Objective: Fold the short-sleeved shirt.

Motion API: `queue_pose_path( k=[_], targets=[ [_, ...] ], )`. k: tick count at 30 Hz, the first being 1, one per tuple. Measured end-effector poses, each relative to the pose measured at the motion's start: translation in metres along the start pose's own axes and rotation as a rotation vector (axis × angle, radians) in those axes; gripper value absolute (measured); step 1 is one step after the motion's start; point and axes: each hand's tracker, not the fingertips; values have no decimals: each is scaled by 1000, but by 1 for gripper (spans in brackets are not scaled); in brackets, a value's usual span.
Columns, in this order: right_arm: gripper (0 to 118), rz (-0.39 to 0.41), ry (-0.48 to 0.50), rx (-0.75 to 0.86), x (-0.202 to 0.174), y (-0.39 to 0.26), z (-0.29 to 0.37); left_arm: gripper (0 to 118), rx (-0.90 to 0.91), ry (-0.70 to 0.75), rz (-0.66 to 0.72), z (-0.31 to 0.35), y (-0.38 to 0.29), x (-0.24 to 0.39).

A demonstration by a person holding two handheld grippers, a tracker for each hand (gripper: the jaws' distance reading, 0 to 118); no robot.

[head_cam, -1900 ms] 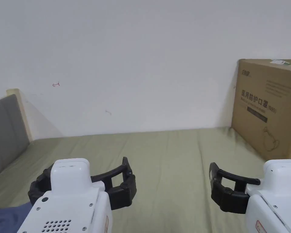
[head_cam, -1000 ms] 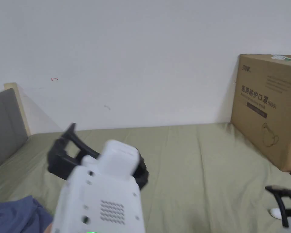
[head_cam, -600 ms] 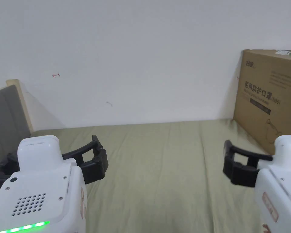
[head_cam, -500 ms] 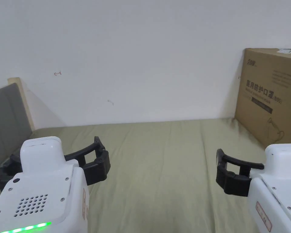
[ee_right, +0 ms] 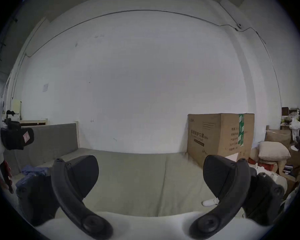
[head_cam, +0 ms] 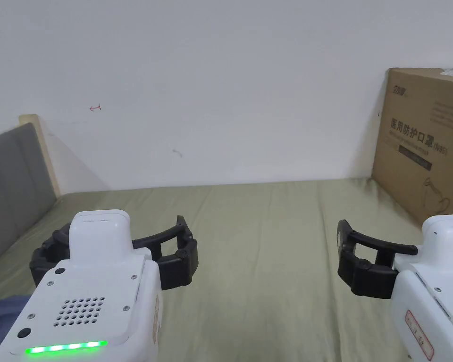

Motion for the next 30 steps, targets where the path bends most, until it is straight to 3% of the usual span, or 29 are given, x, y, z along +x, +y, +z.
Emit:
queue_pose_path(
  k=[6, 8, 9, 10, 14, 16, 17, 25, 28, 30],
  targets=[
    [118, -20, 28, -17, -2, 1, 2, 116, 4, -9, 15, 2, 3, 6],
    [112, -25, 47, -35, -1, 2, 2, 96, 10, -15, 6, 4, 3, 8],
    [100, -29, 57, -40, -1, 3, 2, 75, 7, -12, -11, 4, 4, 10],
    [59, -32, 57, -41, -2, 3, 2, 37, -7, -13, -30, 3, 4, 13],
    [7, -9, 69, -83, -3, 0, -2, 4, -66, -4, -4, -2, -1, 12],
    [6, -33, 105, -92, 0, -3, 0, 3, -81, -22, 31, -2, -5, 9],
    [0, -30, 98, -89, 0, -4, 1, 2, -86, -24, 27, -2, -6, 9],
    [0, -15, 87, -95, 5, -6, -1, 0, -97, -70, 7, -3, -9, 6],
    [0, -18, 122, -97, -17, -9, -12, 0, -107, -44, -19, 2, -10, -18],
    [0, -27, 215, -113, -48, -11, -24, 0, -104, 26, -34, 13, -12, -51]
  ],
)
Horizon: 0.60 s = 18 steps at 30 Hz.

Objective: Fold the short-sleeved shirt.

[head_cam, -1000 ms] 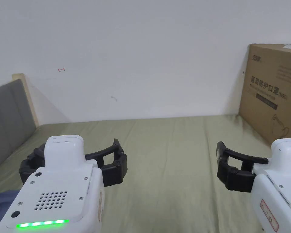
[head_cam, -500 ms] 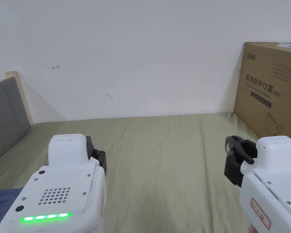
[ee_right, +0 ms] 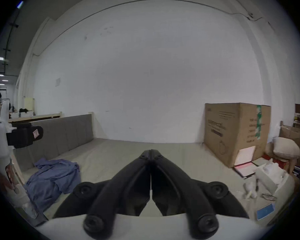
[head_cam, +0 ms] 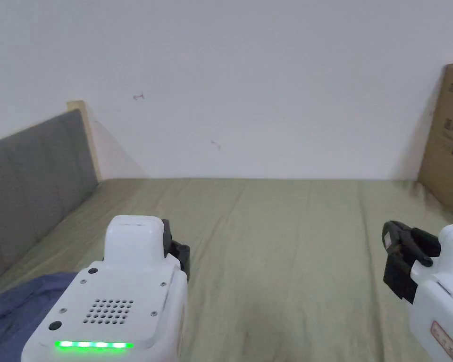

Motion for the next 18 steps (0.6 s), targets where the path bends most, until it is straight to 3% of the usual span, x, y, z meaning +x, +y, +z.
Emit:
queue_pose_path(
  k=[5, 8, 12, 15, 16, 18],
  targets=[
    [0, -40, 249, -92, -82, -3, -39, 0, -1, 263, -18, 45, -9, -90],
    [0, -71, 374, -118, -118, -5, -50, 0, -27, 343, 1, 65, -15, -123],
    [0, -37, 467, -163, -144, -4, -59, 0, -51, 367, 26, 70, -21, -142],
    [0, -35, 474, -165, -141, -5, -59, 1, -108, 367, 47, 46, -22, -160],
    [0, -38, 469, -163, -139, -5, -58, 3, -166, 354, 56, 31, -22, -169],
    [0, -51, 454, -183, -129, -8, -61, 12, -497, 178, 109, -30, -35, -199]
  ],
)
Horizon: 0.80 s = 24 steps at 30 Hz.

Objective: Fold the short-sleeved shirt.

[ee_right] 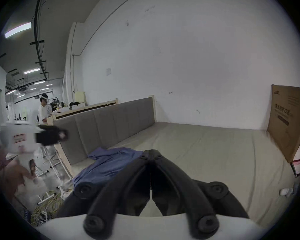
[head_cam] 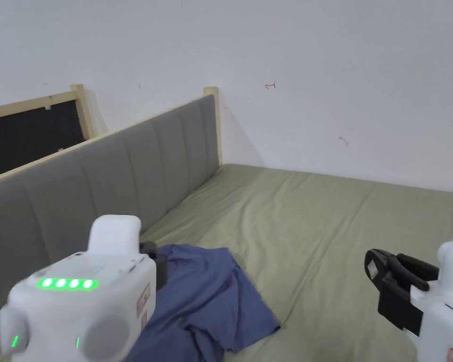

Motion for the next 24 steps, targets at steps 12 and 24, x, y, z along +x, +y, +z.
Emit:
queue_pose_path(
  k=[12, 24],
  targets=[
    [0, -23, -98, -296, 65, -53, -24, 103, -573, -211, 223, -258, -72, -22],
    [0, -89, -125, -372, 91, -86, -29, 118, -528, -17, 29, -294, -125, 29]
  ],
)
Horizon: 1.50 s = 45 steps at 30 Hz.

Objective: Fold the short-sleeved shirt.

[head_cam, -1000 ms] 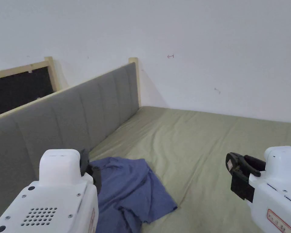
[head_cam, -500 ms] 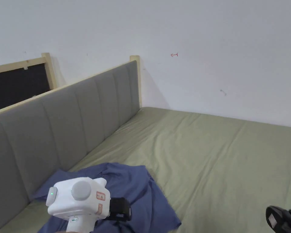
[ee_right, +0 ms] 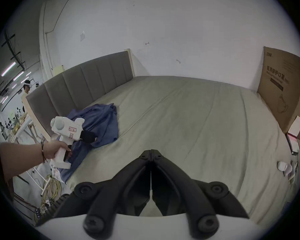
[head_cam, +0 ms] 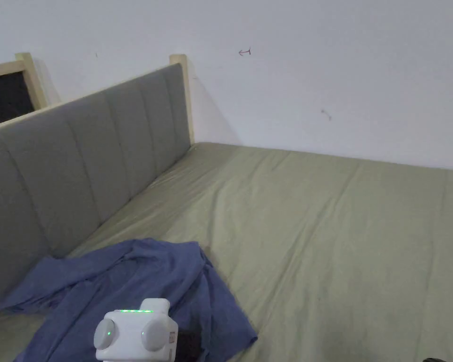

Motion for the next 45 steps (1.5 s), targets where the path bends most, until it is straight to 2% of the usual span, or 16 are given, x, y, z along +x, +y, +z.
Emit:
queue_pose_path(
  k=[2, 3, 4, 5, 6, 9, 12, 17, 21, 26, 31, 35, 40, 43, 44, 45],
  targets=[
    [0, -8, 2, -3, 0, 0, 2, 111, 3, -32, -16, 12, 3, -5],
    [0, -9, 1, -5, 1, 0, 4, 101, 29, -61, -30, 23, 4, -6],
    [0, -9, 1, -5, 1, 0, 6, 71, 60, -67, -46, 32, 4, -8],
    [0, -6, -2, 3, 1, 0, 11, 31, 106, -58, -51, 43, 2, -12],
    [0, -3, -7, 20, 0, 1, 16, 8, 114, -55, -45, 52, 0, -18],
    [0, -9, -14, 56, 3, 4, 33, 8, 232, -103, -17, 91, -6, -30],
    [0, -17, -18, 77, 6, 9, 51, 8, 386, -29, -72, 142, -1, -39],
    [0, -34, -47, 191, 12, 13, 91, 8, 636, -93, -138, 250, 17, -19],
    [0, -64, -67, 271, 23, 13, 124, 8, 767, -198, -304, 335, 24, 53],
    [0, -105, -115, 352, 40, 10, 165, 8, 811, -481, -431, 398, 14, 158],
    [0, -144, -199, 405, 65, -1, 207, 8, 715, -722, -524, 398, 6, 256],
    [0, -179, -264, 406, 89, -16, 233, 8, 457, -826, -586, 353, -3, 334],
    [0, -222, -284, 362, 121, -42, 243, 8, -170, -838, -405, 243, -22, 393],
    [0, -195, -288, 312, 134, -53, 237, 10, -347, -837, -250, 193, -45, 395],
    [0, -190, -305, 301, 135, -56, 235, 18, -375, -813, -221, 183, -51, 394],
    [0, -192, -314, 295, 137, -58, 234, 34, -373, -779, -192, 176, -56, 391]
  ],
)
